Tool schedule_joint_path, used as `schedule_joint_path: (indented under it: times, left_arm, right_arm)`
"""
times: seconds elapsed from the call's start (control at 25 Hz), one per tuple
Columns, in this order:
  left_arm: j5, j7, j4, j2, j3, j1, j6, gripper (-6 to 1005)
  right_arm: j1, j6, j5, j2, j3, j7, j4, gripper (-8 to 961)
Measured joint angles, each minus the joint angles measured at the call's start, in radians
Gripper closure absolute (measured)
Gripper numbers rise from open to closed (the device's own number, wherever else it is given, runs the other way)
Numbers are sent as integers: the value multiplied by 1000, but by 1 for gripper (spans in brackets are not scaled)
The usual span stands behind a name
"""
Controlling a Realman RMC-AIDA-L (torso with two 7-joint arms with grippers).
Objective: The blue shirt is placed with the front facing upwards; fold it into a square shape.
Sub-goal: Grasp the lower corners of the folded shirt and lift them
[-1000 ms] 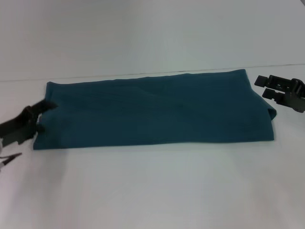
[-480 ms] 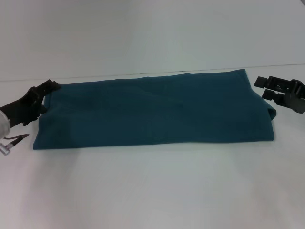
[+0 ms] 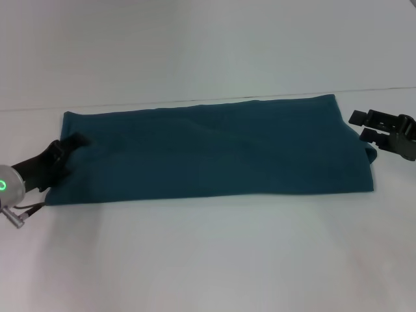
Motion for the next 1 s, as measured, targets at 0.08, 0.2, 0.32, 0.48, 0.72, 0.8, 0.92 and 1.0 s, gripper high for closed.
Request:
schedule_joint_path:
  times: [0.08, 0.2, 0.32, 0.48, 0.72, 0.8, 0.92, 1.0]
  left_arm:
    - [0, 1, -2, 1, 0, 2, -6, 73]
    - [1, 1, 3, 4, 0, 3, -5, 73]
    - [2, 1, 23, 7, 0, 4, 19, 73]
    - [6, 2, 50, 15, 4, 3, 55, 73]
    - [137, 1, 131, 45, 37, -6, 147, 73]
    - [274, 0, 214, 56, 60, -10, 178, 74]
    - [337, -12, 230, 61, 59, -14, 169, 74]
    - [332, -32, 218, 59, 34, -16, 167, 74]
  right_arm:
    - [0, 1, 0, 0, 0, 0, 2, 254]
    - [0, 1, -1, -2, 0, 0, 6, 254]
    - [0, -1, -1, -5, 1, 0, 9, 254]
    - [-2, -7, -2, -7, 1, 0, 10, 255]
    - [4, -11, -44, -13, 0, 1, 1, 254]
    - [6, -13, -53, -18, 1, 3, 1, 254]
    - [7, -13, -54, -20, 4, 2, 4, 254]
    - [6, -11, -55, -20, 7, 2, 6, 255]
